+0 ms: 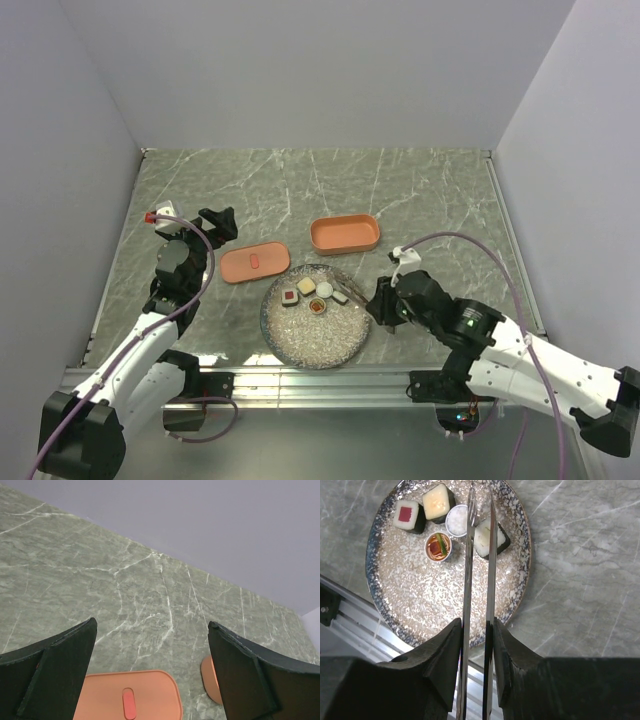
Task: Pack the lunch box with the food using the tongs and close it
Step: Put down the clamp
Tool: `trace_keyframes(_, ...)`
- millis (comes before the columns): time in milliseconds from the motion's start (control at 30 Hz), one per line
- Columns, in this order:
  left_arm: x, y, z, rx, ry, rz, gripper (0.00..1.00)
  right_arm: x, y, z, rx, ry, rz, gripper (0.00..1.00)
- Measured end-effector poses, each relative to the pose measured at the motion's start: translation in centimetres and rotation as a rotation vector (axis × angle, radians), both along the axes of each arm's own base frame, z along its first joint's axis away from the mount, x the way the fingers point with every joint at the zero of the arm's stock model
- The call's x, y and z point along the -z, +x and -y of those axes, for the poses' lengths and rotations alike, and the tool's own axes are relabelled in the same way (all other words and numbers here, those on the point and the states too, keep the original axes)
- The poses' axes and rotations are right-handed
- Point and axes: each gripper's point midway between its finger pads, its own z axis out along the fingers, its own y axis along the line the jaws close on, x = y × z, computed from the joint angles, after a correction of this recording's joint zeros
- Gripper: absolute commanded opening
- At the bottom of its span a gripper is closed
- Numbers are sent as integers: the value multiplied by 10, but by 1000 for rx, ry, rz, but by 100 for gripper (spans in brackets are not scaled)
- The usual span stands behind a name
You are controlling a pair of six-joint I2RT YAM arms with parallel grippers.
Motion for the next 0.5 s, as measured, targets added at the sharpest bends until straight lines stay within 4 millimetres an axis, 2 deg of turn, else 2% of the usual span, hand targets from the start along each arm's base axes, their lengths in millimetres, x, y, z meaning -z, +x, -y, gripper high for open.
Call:
trace_keyframes(167, 0, 0, 0, 0, 0, 0, 99, 18, 12, -8, 21, -48, -10, 37)
trace_keyframes(267, 0, 0, 0, 0, 0, 0, 99, 24, 19, -6, 58, -86, 0, 37)
trace_keyframes(500, 0, 0, 0, 0, 0, 0, 99, 9, 33, 5, 146, -68, 79, 37)
